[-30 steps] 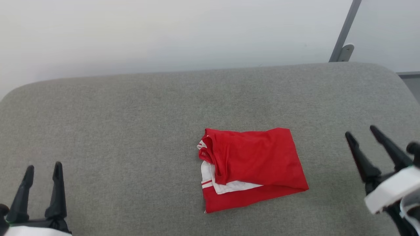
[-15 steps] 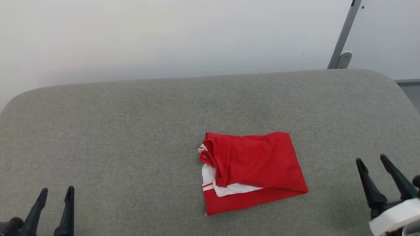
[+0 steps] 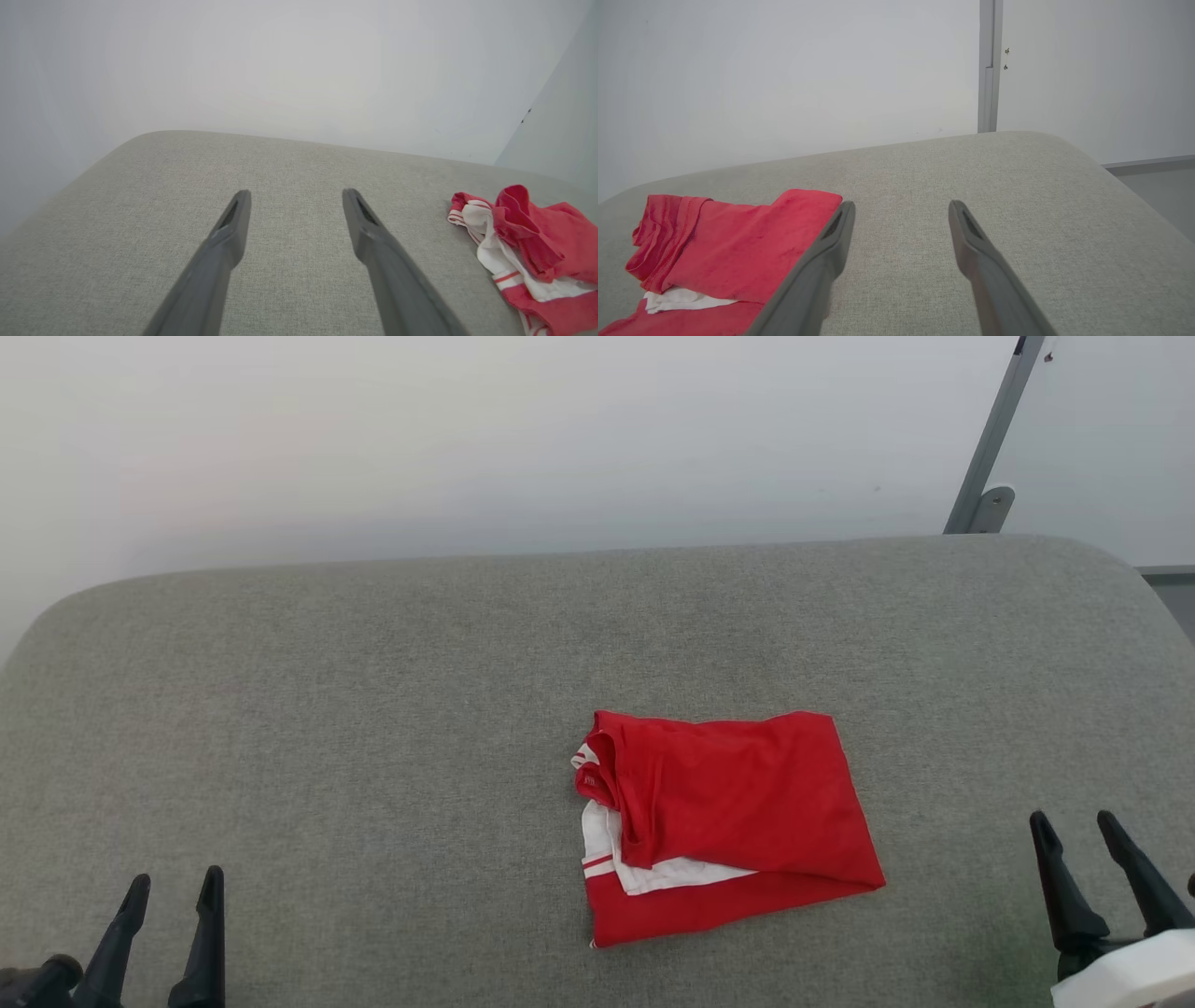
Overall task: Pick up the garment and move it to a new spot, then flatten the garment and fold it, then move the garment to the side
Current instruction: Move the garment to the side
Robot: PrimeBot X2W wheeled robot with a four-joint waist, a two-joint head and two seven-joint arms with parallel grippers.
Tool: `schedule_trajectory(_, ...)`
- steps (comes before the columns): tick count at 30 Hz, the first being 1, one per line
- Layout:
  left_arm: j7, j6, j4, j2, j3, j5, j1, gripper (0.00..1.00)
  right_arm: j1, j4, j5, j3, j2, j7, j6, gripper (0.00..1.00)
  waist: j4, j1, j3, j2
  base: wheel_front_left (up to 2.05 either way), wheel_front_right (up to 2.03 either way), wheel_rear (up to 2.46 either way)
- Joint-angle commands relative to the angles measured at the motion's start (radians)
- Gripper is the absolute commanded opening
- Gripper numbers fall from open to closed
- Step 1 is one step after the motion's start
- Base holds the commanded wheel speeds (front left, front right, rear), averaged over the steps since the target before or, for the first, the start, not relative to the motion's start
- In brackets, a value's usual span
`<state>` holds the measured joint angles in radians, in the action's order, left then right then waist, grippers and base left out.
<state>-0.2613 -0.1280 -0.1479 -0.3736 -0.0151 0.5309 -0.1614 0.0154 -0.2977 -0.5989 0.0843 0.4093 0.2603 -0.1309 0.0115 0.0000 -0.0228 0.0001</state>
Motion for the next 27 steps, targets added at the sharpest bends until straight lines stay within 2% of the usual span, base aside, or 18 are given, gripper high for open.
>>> schedule_trajectory(1, -0.005, -0.003, 0.002, 0.003, -0.004, -0.008, 0.012, 1.00, 0.014, -0.001, -0.003, -0.002, -0.004, 0.005, 0.000, 1.00, 0.000, 0.0000, 0.000, -0.0001, 0.00, 0.00, 0.00)
schedule_trajectory(7, -0.005, -0.003, 0.005, 0.009, -0.004, -0.011, 0.013, 1.00, 0.027, 0.004, 0.002, -0.004, -0.010, 0.005, 0.000, 1.00, 0.003, 0.0000, 0.003, -0.0001, 0.00, 0.00, 0.00)
schedule_trajectory(11, -0.005, -0.003, 0.014, 0.017, -0.006, -0.008, 0.020, 1.00, 0.006, 0.014, -0.033, 0.040, 0.003, -0.035, 0.000, 1.00, 0.013, 0.0000, 0.010, -0.0001, 0.00, 0.00, 0.00)
schedule_trajectory(19, -0.005, -0.003, 0.042, 0.026, -0.004, 0.000, 0.036, 1.00, -0.118, 0.069, -0.101, 0.160, 0.078, -0.288, 0.000, 1.00, 0.053, 0.0000, 0.046, -0.0001, 0.00, 0.00, 0.00)
schedule_trajectory(27, -0.005, -0.003, 0.049, 0.041, 0.031, 0.009, 0.072, 1.00, -0.285, 0.029, -0.165, 0.267, 0.159, -0.580, 0.000, 1.00, 0.120, 0.0000, 0.107, -0.0001, 0.00, 0.00, 0.00)
